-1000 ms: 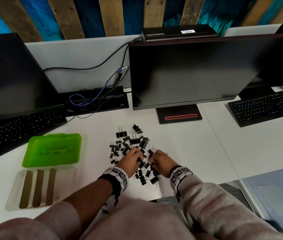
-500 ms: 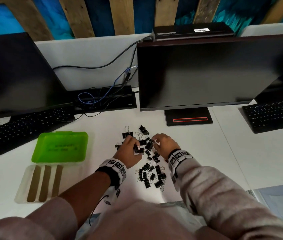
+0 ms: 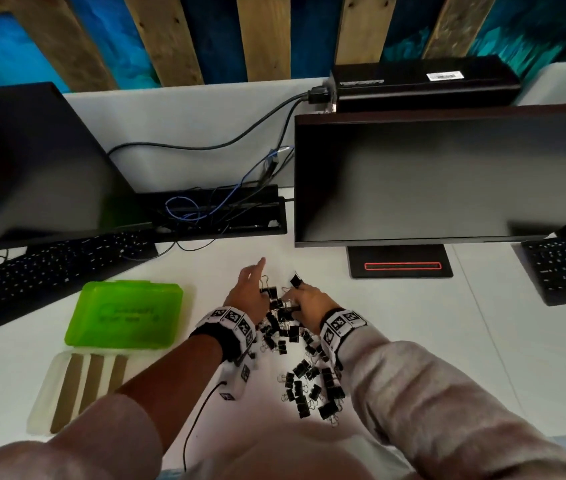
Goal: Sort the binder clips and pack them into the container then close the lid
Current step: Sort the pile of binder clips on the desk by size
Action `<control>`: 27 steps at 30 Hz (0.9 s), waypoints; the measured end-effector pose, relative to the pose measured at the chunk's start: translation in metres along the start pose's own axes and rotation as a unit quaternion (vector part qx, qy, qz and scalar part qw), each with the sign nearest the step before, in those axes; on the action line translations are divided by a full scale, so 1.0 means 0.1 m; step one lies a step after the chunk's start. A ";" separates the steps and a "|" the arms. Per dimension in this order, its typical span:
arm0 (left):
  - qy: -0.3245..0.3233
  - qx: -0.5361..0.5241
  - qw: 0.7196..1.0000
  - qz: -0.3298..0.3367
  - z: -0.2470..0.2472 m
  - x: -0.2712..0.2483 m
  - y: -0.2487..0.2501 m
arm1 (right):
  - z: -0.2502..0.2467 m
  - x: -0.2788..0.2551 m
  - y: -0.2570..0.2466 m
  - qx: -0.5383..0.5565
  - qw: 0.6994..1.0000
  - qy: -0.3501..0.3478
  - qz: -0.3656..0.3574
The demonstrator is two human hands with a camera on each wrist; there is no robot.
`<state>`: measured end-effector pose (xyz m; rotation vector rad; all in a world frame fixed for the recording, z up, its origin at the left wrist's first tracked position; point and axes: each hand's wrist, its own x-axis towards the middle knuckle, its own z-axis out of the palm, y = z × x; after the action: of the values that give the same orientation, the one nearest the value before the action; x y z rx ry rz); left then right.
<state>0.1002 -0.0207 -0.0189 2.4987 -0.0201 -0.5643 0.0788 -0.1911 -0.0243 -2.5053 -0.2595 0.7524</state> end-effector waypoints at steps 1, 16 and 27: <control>-0.018 0.007 1.000 -0.001 0.01 0.05 -0.01 | -0.01 0.00 0.01 0.006 1.000 0.002 -0.003; 0.056 -0.035 0.983 0.168 -0.04 -0.03 0.35 | -0.41 -0.50 0.37 0.220 0.959 0.149 0.098; -0.028 0.052 0.996 0.073 0.20 0.06 0.59 | -0.40 -0.74 0.55 0.131 0.962 0.172 0.165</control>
<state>0.1044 -0.0814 -0.0045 2.5552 -0.2588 -0.5859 0.0419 -0.2781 0.0102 -2.3927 0.3640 0.4239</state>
